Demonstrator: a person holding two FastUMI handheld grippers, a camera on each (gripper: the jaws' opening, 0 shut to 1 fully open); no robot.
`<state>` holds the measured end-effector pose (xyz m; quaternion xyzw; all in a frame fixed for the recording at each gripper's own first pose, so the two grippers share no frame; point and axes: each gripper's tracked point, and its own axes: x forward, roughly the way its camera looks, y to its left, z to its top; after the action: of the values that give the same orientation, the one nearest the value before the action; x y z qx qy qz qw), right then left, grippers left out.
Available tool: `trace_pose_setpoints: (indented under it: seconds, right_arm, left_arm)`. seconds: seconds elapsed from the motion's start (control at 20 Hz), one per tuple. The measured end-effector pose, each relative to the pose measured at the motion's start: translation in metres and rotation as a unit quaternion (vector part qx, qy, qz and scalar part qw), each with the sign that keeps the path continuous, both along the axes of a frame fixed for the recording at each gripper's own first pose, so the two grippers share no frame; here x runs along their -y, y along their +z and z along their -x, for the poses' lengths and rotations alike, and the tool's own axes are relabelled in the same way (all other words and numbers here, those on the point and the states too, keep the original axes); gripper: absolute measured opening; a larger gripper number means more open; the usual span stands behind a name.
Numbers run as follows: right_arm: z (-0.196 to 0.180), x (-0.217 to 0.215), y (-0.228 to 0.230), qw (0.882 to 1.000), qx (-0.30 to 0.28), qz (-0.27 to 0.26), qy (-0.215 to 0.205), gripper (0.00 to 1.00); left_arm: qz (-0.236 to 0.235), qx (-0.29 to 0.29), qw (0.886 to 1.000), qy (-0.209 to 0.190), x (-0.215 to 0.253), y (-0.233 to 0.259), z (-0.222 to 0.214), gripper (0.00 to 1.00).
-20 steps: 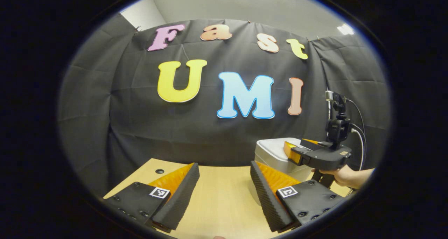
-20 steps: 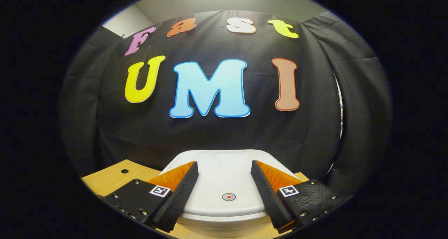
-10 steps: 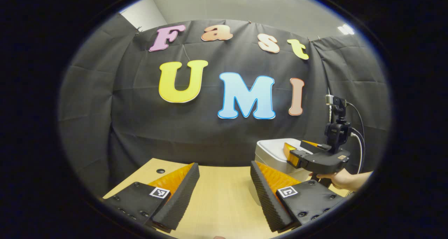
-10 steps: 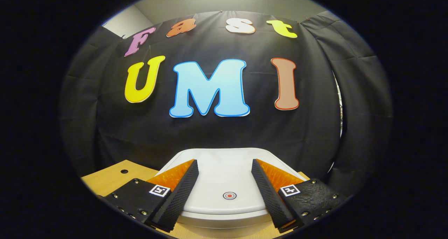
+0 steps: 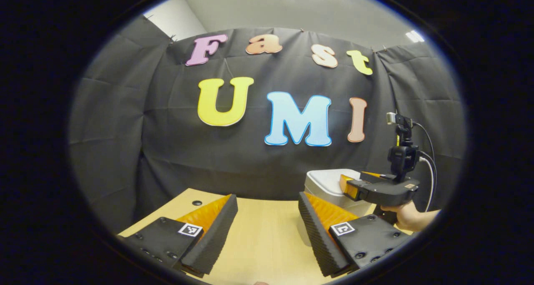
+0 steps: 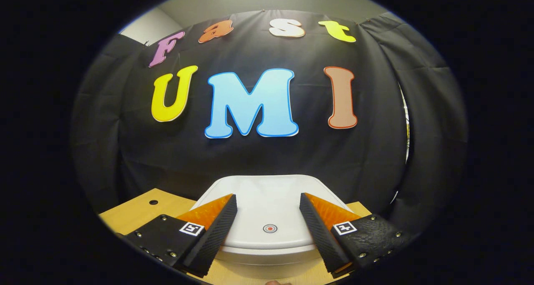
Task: Press the lid of the desktop garbage bin to open it, pick up the crumpled paper on the desktop and throw it into the bin, then pick up the pop can on the desktop and drop it into the bin, and finally close the garbage bin lid.
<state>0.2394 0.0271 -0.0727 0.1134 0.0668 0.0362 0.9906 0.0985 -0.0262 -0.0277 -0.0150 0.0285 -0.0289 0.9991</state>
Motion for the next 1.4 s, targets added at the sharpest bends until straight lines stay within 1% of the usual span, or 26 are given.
trace_pose_setpoints:
  seconds: [0.25, 0.4, 0.5, 0.55, 0.6, 0.65, 0.85, 1.05, 1.2, 1.4]
  right_arm:
    - [0.041, 0.003, 0.007, 1.0, 0.011, 0.016, 0.015, 0.96]
    - [0.069, 0.005, 0.017, 1.0, 0.021, 0.0, 0.022, 0.96]
    - [0.086, 0.009, 0.027, 0.999, 0.029, -0.012, 0.018, 0.96]
    - [0.095, 0.01, 0.03, 0.999, 0.033, -0.019, 0.017, 0.96]
    - [0.102, 0.012, 0.036, 0.999, 0.036, -0.023, 0.014, 0.96]
    - [0.109, 0.014, 0.039, 0.999, 0.041, -0.023, 0.011, 0.96]
    - [0.135, 0.013, 0.04, 0.999, 0.054, 0.005, 0.003, 0.96]
    - [0.151, -0.003, 0.043, 0.999, 0.048, 0.007, 0.02, 0.96]
    - [0.159, -0.003, 0.053, 0.998, 0.056, 0.01, 0.011, 0.96]
    - [0.163, -0.002, 0.051, 0.999, 0.05, 0.012, 0.001, 0.96]
  left_arm:
    - [-0.004, 0.013, 1.0, 0.014, 0.006, -0.003, 0.009, 0.95]
    - [-0.008, 0.021, 1.0, 0.016, 0.006, -0.004, 0.01, 0.96]
    - [-0.009, 0.026, 1.0, 0.015, 0.006, -0.003, 0.01, 0.97]
    - [-0.011, 0.028, 0.999, 0.015, 0.005, -0.003, 0.01, 0.95]
    - [-0.013, 0.032, 0.999, 0.016, 0.004, -0.001, 0.009, 0.95]
    - [-0.014, 0.033, 0.999, 0.016, 0.003, -0.002, 0.009, 0.96]
    - [-0.013, 0.03, 0.999, 0.013, 0.0, -0.006, 0.009, 0.95]
    - [-0.02, 0.037, 0.999, -0.002, 0.003, -0.001, 0.016, 0.97]
    - [-0.022, 0.043, 0.999, -0.016, 0.007, 0.003, 0.018, 0.96]
    - [-0.018, 0.046, 0.998, -0.037, 0.017, 0.004, 0.014, 0.96]
